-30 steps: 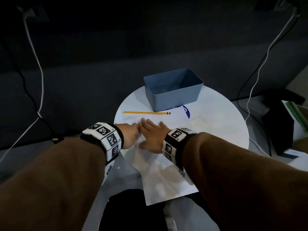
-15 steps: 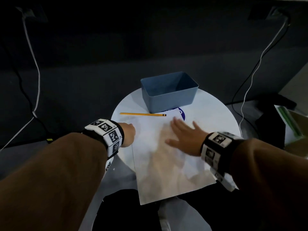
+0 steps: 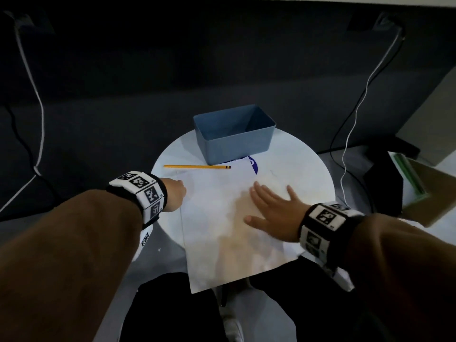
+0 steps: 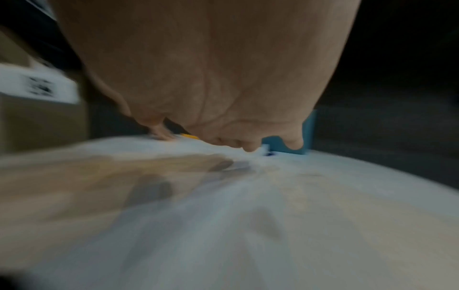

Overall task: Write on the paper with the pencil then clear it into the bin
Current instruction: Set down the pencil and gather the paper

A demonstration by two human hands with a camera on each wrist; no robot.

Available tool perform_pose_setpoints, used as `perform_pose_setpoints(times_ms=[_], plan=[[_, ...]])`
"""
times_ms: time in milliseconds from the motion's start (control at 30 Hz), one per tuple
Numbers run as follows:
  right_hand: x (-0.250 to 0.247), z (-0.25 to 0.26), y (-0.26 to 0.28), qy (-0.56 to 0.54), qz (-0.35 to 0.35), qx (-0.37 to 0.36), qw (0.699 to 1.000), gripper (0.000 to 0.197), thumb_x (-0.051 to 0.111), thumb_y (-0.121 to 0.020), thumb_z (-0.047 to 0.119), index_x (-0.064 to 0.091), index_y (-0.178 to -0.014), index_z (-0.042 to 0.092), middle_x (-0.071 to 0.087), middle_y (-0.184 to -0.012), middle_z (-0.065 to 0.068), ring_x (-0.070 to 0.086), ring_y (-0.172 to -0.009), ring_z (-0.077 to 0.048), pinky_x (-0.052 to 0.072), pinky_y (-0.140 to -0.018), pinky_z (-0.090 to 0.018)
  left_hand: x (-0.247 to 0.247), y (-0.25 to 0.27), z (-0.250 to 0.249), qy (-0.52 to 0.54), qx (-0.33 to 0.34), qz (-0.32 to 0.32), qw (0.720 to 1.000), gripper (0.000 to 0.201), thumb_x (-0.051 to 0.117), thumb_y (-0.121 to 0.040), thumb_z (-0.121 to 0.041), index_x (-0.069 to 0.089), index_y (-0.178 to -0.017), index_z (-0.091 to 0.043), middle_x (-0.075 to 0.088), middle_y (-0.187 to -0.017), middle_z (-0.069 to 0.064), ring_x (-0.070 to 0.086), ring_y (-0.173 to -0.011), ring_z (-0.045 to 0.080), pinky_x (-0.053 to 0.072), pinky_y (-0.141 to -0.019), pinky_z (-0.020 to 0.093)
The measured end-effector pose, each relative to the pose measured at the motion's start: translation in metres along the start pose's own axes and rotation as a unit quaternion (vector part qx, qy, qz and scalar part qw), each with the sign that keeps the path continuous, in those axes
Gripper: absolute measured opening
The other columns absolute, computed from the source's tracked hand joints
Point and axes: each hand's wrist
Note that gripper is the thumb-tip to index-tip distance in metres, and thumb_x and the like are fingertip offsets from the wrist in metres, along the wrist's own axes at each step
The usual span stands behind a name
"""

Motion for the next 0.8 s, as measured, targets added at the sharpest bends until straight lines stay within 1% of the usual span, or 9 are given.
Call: perform_pose_setpoints(times_ms=[133,200,267,367,433,500,533,633,800], plan=[[0.022,0.065,0.018,0.0,0.002,-0.136,0.991,0.109,-0.009,-0.072,0.083,-0.013,-0.162,0.022,-0.024,-0.167,0.007,-0.014,-0.155,-0.009,-0.014,-0.122,-0.057,0.002,-0.001,-0.001,-0.007,-0.002,0.0,1.0,0.054,0.025,-0.103,-0.001,0.016,-0.156,-0.002,0.011,-0.165,0.016,0.027,-0.148,0.031,0.028,-0.115,0.037],[0.037,0.077,0.024,0.004,0.007,-0.18,0.984,0.098,0.0,-0.084,0.082,-0.016,-0.16,0.022,-0.026,-0.166,0.008,-0.018,-0.154,-0.008,-0.018,-0.121,-0.055,0.005,0.001,0.001,-0.001,-0.003,0.003,1.0,0.057,0.022,-0.103,0.002,0.009,-0.158,-0.005,-0.002,-0.166,0.014,0.021,-0.15,0.032,0.025,-0.117,0.036],[0.045,0.071,0.025,0.003,0.001,-0.176,0.984,0.099,-0.003,-0.082,0.083,-0.017,-0.16,0.023,-0.027,-0.165,0.008,-0.021,-0.153,-0.007,-0.019,-0.121,-0.056,0.005,0.003,0.001,0.004,-0.003,0.005,1.0,0.059,0.021,-0.102,0.003,0.005,-0.158,-0.005,-0.006,-0.166,0.013,0.019,-0.151,0.032,0.024,-0.118,0.036],[0.043,0.03,0.017,0.028,-0.014,-0.072,0.997,0.128,-0.035,-0.048,0.085,-0.018,-0.16,0.025,-0.029,-0.165,0.01,-0.018,-0.154,-0.007,-0.01,-0.123,-0.058,0.003,0.005,0.002,0.004,-0.004,0.004,1.0,0.059,0.022,-0.102,0.004,0.003,-0.158,-0.003,-0.006,-0.166,0.014,0.018,-0.151,0.032,0.023,-0.118,0.036],[0.036,-0.002,0.014,0.02,-0.007,0.008,1.0,0.115,-0.026,-0.063,0.088,-0.019,-0.16,0.025,-0.027,-0.166,0.009,-0.016,-0.154,-0.008,-0.008,-0.122,-0.058,0.003,0.006,0.0,0.004,-0.004,0.007,1.0,0.059,0.022,-0.102,0.004,0.003,-0.158,-0.003,-0.006,-0.166,0.014,0.016,-0.151,0.031,0.021,-0.118,0.036],[0.029,-0.027,0.014,-0.004,0.004,0.064,0.998,0.086,0.003,-0.095,0.073,-0.017,-0.161,0.021,-0.024,-0.167,0.006,-0.013,-0.155,-0.01,-0.005,-0.123,-0.059,0.003,0.005,-0.001,0.004,-0.009,0.008,1.0,0.059,0.023,-0.102,0.003,0.004,-0.158,-0.003,-0.007,-0.166,0.015,0.014,-0.152,0.031,0.02,-0.118,0.036],[0.023,-0.033,0.014,-0.02,0.002,0.076,0.997,0.08,0.01,-0.101,0.065,-0.014,-0.161,0.019,-0.022,-0.168,0.004,-0.011,-0.156,-0.01,-0.003,-0.123,-0.06,0.003,0.004,-0.001,0.01,-0.01,0.008,1.0,0.058,0.023,-0.103,0.003,0.004,-0.158,-0.003,-0.006,-0.166,0.015,0.014,-0.152,0.031,0.02,-0.118,0.037],[0.012,-0.021,0.018,-0.066,-0.008,0.058,0.996,0.074,0.016,-0.105,0.057,-0.009,-0.163,0.018,-0.019,-0.169,0.003,-0.009,-0.156,-0.011,0.0,-0.123,-0.061,0.004,0.002,-0.002,0.035,-0.019,0.008,0.999,0.055,0.021,-0.104,0.0,0.006,-0.157,-0.001,-0.005,-0.166,0.016,0.016,-0.152,0.031,0.02,-0.118,0.036],[0.012,0.047,0.023,-0.14,-0.024,-0.074,0.987,0.073,0.019,-0.105,0.061,-0.005,-0.163,0.026,-0.017,-0.169,0.01,-0.011,-0.155,-0.006,-0.008,-0.124,-0.055,0.003,-0.001,-0.006,0.092,-0.042,0.006,0.995,0.052,0.019,-0.105,-0.002,0.009,-0.156,0.002,-0.001,-0.165,0.022,0.015,-0.151,0.033,0.02,-0.118,0.036]])
Point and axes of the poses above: each hand's wrist, its own y-axis away from the middle knuckle, its own x-axis out of the palm, z = x × y
